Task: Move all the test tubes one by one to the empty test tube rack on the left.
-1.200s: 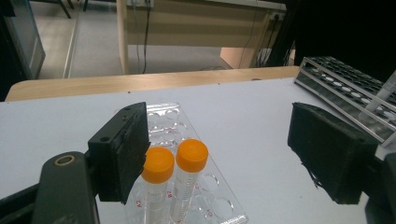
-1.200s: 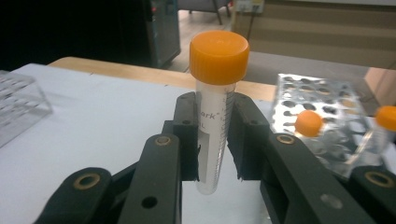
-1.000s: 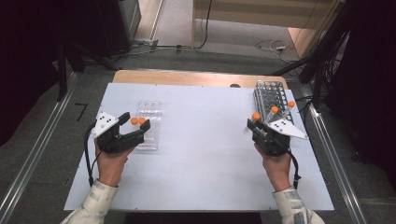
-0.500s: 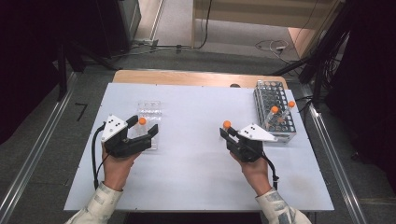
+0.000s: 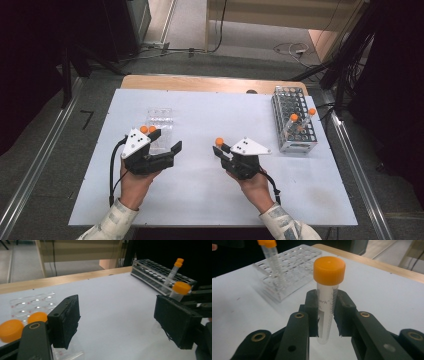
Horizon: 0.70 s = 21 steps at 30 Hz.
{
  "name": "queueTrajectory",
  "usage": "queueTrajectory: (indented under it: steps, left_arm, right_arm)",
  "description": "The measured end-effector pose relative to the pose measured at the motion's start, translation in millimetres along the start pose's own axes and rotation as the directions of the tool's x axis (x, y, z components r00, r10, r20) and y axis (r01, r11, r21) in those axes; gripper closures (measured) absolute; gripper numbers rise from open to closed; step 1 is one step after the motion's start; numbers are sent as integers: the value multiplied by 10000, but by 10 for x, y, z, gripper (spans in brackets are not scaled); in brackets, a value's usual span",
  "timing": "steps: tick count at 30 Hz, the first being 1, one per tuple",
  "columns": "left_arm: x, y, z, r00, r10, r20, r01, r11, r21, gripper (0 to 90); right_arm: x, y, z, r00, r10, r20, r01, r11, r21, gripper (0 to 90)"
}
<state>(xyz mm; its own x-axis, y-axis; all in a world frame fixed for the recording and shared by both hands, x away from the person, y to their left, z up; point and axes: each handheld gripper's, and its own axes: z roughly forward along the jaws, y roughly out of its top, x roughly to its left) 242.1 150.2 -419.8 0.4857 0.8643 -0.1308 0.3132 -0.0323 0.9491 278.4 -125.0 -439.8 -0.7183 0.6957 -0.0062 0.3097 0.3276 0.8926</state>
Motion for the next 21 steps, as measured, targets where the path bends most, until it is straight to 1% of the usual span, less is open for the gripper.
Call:
queueTrajectory:
  steps: [4, 7, 9, 11, 12, 16, 21]
  left_arm:
    - [-112, -17, 22, 9988, 235, 438, -238, 9997, 72, 225]
    - [-189, -34, 43, 9958, 412, 823, -424, 9990, 128, 252]
    - [-217, -44, 52, 9916, 443, 1214, -472, 9987, 207, 302]
    - [-231, -54, 58, 9876, 426, 1513, -467, 9986, 241, 352]
    - [-235, -59, 60, 9857, 481, 1613, -526, 9983, 242, 387]
    - [-244, -80, 73, 9794, 650, 1910, -717, 9970, 282, 509]
    - [-269, -97, 86, 9775, 888, 1911, -977, 9945, 375, 596]
  right_arm:
    - [163, 17, 84, 9987, -289, -414, 294, 9995, 98, 723]
    - [270, 34, 156, 9969, -350, -699, 361, 9992, 142, 723]
    - [336, 45, 201, 9950, -380, -927, 399, 9990, 190, 723]
    - [400, 54, 240, 9924, -526, -1114, 552, 9983, 198, 723]
    - [436, 59, 254, 9914, -532, -1199, 564, 9981, 234, 723]
    - [534, 76, 301, 9868, -705, -1456, 746, 9969, 230, 723]
    - [580, 107, 321, 9848, -611, -1623, 645, 9978, 154, 723]
